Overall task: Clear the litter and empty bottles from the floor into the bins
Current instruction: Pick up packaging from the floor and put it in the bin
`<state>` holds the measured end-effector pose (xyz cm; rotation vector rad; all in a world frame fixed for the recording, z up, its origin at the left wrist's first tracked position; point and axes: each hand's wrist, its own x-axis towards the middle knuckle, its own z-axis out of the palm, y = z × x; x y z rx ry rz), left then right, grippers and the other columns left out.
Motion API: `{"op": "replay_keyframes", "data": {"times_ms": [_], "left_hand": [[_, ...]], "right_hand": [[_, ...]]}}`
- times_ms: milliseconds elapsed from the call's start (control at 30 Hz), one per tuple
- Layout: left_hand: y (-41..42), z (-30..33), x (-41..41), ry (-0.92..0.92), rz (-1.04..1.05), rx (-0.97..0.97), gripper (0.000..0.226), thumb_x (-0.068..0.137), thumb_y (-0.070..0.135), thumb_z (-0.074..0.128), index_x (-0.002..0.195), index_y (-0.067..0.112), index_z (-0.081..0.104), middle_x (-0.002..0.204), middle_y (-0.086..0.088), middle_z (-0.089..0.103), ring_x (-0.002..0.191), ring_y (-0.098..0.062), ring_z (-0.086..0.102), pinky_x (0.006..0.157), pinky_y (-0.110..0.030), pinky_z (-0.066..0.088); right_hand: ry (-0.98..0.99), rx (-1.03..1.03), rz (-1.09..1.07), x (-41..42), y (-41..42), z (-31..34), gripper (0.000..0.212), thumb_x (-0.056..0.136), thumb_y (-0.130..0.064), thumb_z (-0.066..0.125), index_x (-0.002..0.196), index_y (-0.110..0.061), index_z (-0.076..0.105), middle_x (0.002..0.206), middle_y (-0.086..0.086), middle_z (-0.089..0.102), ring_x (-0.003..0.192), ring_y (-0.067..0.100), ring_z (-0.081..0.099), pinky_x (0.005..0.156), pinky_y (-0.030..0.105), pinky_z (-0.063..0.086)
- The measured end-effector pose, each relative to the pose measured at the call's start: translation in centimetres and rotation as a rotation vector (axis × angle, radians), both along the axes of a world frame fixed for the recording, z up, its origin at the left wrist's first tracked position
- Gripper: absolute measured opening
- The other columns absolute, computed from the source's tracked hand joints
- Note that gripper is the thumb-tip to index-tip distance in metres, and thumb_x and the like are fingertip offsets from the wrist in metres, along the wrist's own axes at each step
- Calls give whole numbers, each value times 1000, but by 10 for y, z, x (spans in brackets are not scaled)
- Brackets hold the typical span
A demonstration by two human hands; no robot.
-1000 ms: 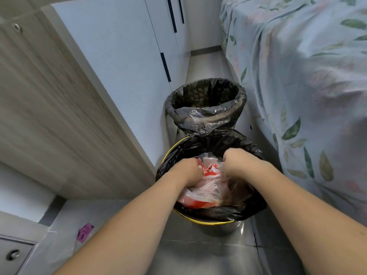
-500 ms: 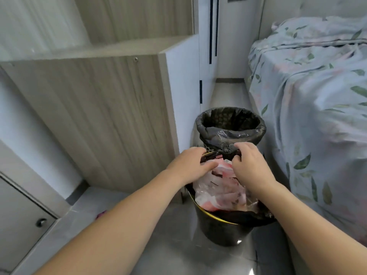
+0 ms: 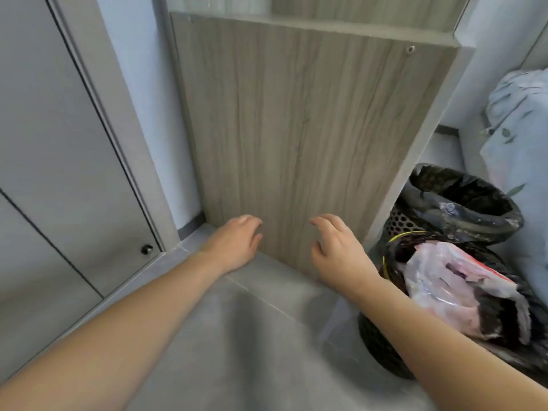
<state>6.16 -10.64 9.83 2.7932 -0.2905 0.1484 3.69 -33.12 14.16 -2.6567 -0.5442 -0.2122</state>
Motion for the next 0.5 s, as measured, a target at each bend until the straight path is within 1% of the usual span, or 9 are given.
{"op": "replay_keyframes", "data": {"times_ms": [67, 133, 233, 333, 400, 467, 500], "left_hand": [[47, -30, -6, 73, 86, -26, 34, 97, 16, 48, 128, 6, 56, 127, -15, 57, 118, -33, 53, 100, -39, 41], [92, -67, -16, 164, 211, -45, 37, 96, 15, 45, 132, 8, 53, 132, -14, 54, 121, -31, 51, 102, -39, 41], [149, -127, -41, 340, 443, -80, 45, 96, 20, 45, 140, 11, 45, 144, -12, 45, 130, -29, 44, 109, -35, 36], [176, -173, -55, 506, 624, -127, 49, 97, 28, 47, 143, 10, 39, 145, -14, 40, 131, -32, 41, 108, -36, 36], [168, -191, -55, 492, 665, -189, 59, 96, 37, 51, 146, 12, 34, 148, -13, 36, 135, -31, 35, 112, -35, 29], [153, -213, -46, 423, 694, -187, 77, 88, 54, 56, 150, 20, 26, 151, -7, 29, 141, -29, 22, 118, -37, 14], [144, -223, -39, 390, 727, -166, 87, 83, 64, 55, 152, 25, 20, 151, -4, 25, 142, -27, 16, 119, -41, 5]], "right_hand": [[106, -27, 33, 3, 30, -24, 47, 92, -10, 44, 139, -8, 43, 143, 6, 39, 131, 23, 39, 106, 25, 30], [215, -40, 48, 7, 56, -51, 47, 92, -12, 44, 138, -8, 42, 143, 6, 40, 131, 24, 40, 106, 27, 31], [402, -58, 30, 17, 88, -93, 50, 93, -17, 44, 142, -11, 38, 146, 5, 37, 133, 22, 39, 109, 30, 32], [549, -70, 16, 31, 116, -131, 51, 95, -20, 43, 145, -14, 34, 150, 2, 32, 134, 20, 38, 108, 31, 34], [589, -75, 14, 41, 128, -150, 51, 96, -20, 44, 146, -13, 34, 150, 3, 32, 136, 20, 36, 108, 30, 32], [592, -102, 38, 60, 149, -180, 52, 95, -19, 46, 145, -11, 35, 149, 6, 34, 136, 22, 35, 109, 29, 28], [586, -106, 44, 72, 159, -196, 53, 94, -19, 47, 145, -11, 35, 149, 7, 35, 136, 23, 35, 109, 29, 28]]}}
